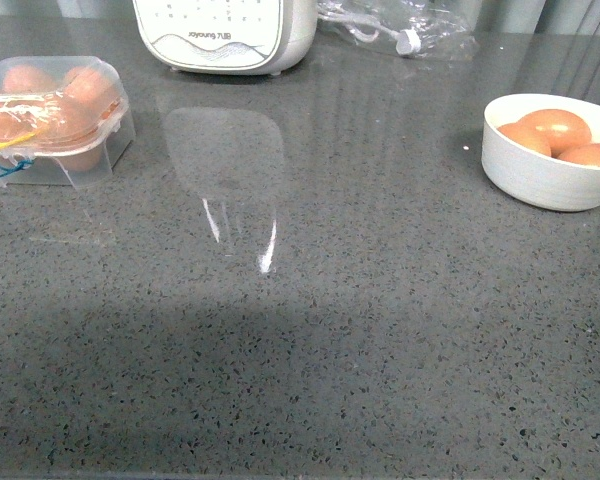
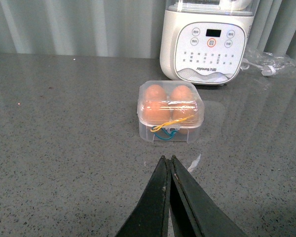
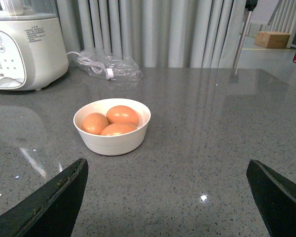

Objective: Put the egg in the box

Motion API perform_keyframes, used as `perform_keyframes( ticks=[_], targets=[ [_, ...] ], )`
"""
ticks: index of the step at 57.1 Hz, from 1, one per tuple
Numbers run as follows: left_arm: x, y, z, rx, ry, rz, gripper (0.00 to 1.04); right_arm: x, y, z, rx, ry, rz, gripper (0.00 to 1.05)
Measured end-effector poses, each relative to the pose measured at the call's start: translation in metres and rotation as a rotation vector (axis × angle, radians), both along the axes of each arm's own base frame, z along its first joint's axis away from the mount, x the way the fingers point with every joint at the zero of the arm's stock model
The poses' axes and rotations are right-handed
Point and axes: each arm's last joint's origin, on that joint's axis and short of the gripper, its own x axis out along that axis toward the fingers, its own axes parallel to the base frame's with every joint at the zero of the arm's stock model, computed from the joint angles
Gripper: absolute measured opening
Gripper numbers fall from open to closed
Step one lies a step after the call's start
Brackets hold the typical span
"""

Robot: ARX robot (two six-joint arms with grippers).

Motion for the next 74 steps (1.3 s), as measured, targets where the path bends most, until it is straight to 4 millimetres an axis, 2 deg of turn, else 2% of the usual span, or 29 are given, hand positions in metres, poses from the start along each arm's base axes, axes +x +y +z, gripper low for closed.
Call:
perform_keyframes(
  ticks=[13,15,20,34,42,74],
  targets=[
    [0.0,0.0,0.0,-0.001,0.0,0.0,0.05,0.0,0.0,0.0,0.0,0.0,0.0,0.97],
    [0.0,0.0,0.0,0.0,0.0,0.0,0.13,0.0,0.0,0.0,0.0,0.0,0.0,0.97],
    [0.0,0.0,0.0,0.0,0.0,0.0,0.25,0.0,0.0,0.0,0.0,0.0,0.0,0.97],
    [0.0,0.0,0.0,0.0,0.0,0.0,0.79,0.0,0.0,0.0,0.0,0.0,0.0,0.97],
    [0.0,0.0,0.0,0.0,0.0,0.0,0.99,0.0,0.0,0.0,0.0,0.0,0.0,0.97],
    [0.0,0.0,0.0,0.0,0.0,0.0,0.98,0.0,0.0,0.0,0.0,0.0,0.0,0.97]
  ],
)
